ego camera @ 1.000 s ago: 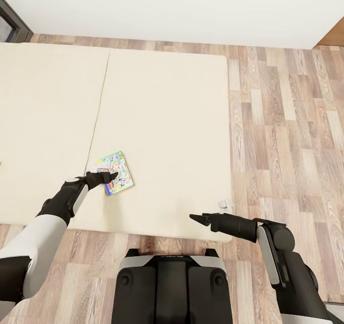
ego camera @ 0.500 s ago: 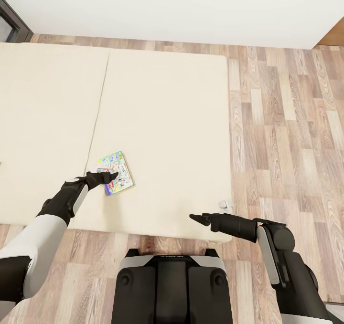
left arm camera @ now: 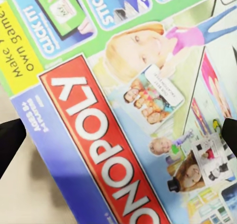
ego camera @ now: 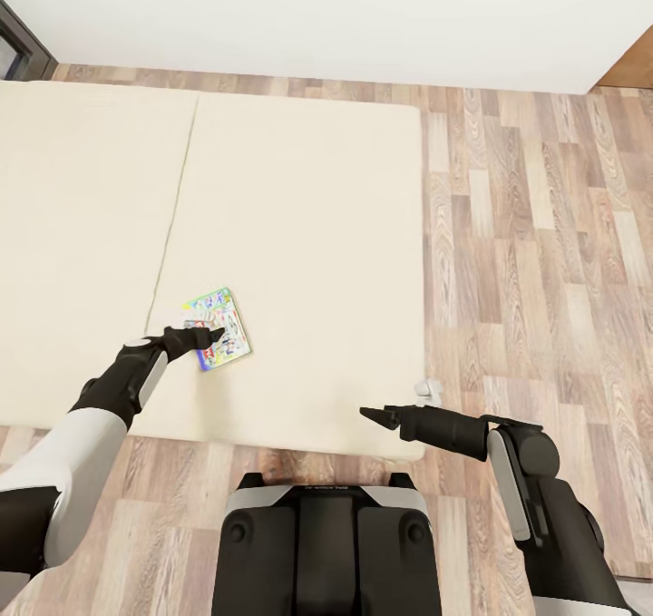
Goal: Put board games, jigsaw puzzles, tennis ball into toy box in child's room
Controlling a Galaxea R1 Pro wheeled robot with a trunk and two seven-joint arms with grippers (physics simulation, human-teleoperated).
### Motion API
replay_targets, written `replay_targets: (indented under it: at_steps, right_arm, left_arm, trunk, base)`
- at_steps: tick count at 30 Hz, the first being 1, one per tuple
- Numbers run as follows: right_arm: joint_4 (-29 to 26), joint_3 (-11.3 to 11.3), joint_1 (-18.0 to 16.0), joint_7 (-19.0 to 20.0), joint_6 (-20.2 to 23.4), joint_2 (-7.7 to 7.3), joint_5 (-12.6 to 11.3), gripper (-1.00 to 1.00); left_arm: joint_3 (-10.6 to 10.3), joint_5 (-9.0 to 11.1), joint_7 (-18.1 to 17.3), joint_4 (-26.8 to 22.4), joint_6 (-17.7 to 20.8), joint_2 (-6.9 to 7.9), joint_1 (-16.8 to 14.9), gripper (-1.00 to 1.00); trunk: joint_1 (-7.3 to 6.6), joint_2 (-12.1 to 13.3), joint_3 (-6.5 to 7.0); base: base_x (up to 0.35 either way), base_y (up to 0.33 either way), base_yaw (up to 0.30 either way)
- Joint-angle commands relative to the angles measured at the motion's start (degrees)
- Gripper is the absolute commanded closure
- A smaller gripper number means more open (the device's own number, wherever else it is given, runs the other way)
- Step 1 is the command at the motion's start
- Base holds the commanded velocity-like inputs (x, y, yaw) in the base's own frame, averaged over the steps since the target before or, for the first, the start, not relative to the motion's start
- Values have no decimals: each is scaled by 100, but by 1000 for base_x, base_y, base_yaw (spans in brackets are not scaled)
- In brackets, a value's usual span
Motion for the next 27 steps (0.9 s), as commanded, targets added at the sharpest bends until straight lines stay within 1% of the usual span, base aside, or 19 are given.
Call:
replay_targets:
  at_steps: [1,6,10,12,15,27]
  right_arm:
    - [-1,-11,-2,-5,40,5,-28,-100]
    - [22,-11,-2,-20,16,5,-22,-100]
    - [35,-18,-2,-46,-135,5,-35,-100]
    - [46,-30,-2,-55,-156,5,-48,-100]
    - [51,-46,-2,-51,-155,5,-52,-100]
    - [53,-55,-2,-57,-126,5,-52,-100]
  left_arm:
    - [1,20,-50,126,46,-6,4,-100]
    - [-5,18,-49,126,46,-21,4,-100]
    - [-6,18,-51,126,46,-54,4,-100]
    - [-6,11,-54,126,46,-93,4,-100]
    - [-6,10,-63,126,46,-112,4,-100]
    - [-9,9,-52,126,46,-129,4,-100]
  trunk:
    - [5,-5,-5]
    - [5,-5,-5]
    - [5,-5,-5]
    - [5,-5,-5]
    - [5,-5,-5]
    - [5,-5,-5]
  base:
    - [0,-44,0]
    - [0,-160,0]
    - [0,-107,0]
    - [0,-212,0]
    - [0,-176,0]
    - [0,-20,0]
